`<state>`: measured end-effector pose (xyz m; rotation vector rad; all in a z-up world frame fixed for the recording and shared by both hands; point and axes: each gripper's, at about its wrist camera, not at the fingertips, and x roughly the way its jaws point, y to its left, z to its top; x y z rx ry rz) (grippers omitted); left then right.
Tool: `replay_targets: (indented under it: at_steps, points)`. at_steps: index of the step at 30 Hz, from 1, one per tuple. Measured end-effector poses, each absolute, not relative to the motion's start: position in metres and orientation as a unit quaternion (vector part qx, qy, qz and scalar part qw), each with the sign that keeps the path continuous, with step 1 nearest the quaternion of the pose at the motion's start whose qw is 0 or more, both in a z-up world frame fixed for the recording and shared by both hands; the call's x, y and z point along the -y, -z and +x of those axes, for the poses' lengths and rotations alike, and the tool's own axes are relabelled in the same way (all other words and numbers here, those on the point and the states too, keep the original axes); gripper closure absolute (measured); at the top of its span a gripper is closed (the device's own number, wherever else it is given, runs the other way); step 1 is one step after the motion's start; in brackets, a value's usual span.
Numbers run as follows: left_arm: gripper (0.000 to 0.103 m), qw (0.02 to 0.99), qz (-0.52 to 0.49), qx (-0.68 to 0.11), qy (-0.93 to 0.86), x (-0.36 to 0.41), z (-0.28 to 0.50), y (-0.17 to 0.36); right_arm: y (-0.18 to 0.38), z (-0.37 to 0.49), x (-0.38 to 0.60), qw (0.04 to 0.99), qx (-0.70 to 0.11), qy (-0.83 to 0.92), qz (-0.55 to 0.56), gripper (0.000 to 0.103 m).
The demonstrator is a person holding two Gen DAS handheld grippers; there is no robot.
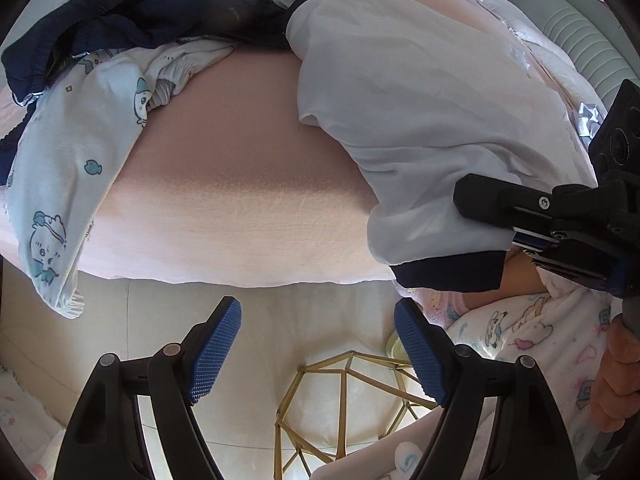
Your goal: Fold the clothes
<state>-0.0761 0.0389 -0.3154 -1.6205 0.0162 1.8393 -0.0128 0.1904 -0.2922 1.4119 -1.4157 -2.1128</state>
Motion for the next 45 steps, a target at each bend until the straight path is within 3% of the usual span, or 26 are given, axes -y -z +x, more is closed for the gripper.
replay_targets:
  at_steps: [6, 17, 25, 27, 29, 30, 32, 35, 41, 43, 45]
  points:
    - [0.025, 0.344, -0.597, -0.02, -0.724, -0.038, -0.075, 0.3, 0.277, -0.014, -0.198, 0.13, 0.518, 0.713, 0.455, 0.093]
    - [0.025, 0.341, -0.6, 0.076, -0.72, -0.033, -0.094, 0.281, 0.265, -0.011, -0.21, 0.131, 0.53, 0.712, 0.441, 0.092]
    - [0.025, 0.333, -0.594, 0.086, -0.727, -0.035, -0.096, 0.284, 0.267, -0.011, -0.215, 0.139, 0.559, 0.695, 0.431, 0.092]
    - [0.031, 0.331, -0.593, 0.088, -0.729, -0.036, -0.096, 0.285, 0.267, -0.011, -0.216, 0.139, 0.558, 0.694, 0.433, 0.092]
    - [0.051, 0.329, -0.591, 0.089, -0.731, -0.037, -0.096, 0.286, 0.266, -0.012, -0.216, 0.137, 0.555, 0.695, 0.437, 0.092]
    - [0.055, 0.328, -0.59, 0.09, -0.732, -0.037, -0.096, 0.287, 0.266, -0.012, -0.217, 0.137, 0.556, 0.694, 0.436, 0.092]
    - [0.079, 0.326, -0.589, 0.092, -0.734, -0.038, -0.097, 0.288, 0.266, -0.011, -0.218, 0.138, 0.56, 0.692, 0.433, 0.092]
    - [0.089, 0.328, -0.587, 0.095, -0.734, -0.038, -0.097, 0.288, 0.266, -0.012, -0.217, 0.137, 0.554, 0.693, 0.44, 0.092]
    - [0.095, 0.343, -0.585, 0.105, -0.727, -0.039, -0.099, 0.286, 0.256, -0.008, -0.208, 0.109, 0.487, 0.723, 0.477, 0.089]
    - [0.095, 0.348, -0.585, 0.108, -0.725, -0.039, -0.1, 0.285, 0.252, -0.005, -0.207, 0.092, 0.468, 0.73, 0.49, 0.075]
    - [0.095, 0.353, -0.584, 0.111, -0.723, -0.039, -0.101, 0.284, 0.245, 0.0, -0.205, 0.068, 0.434, 0.746, 0.5, 0.036]
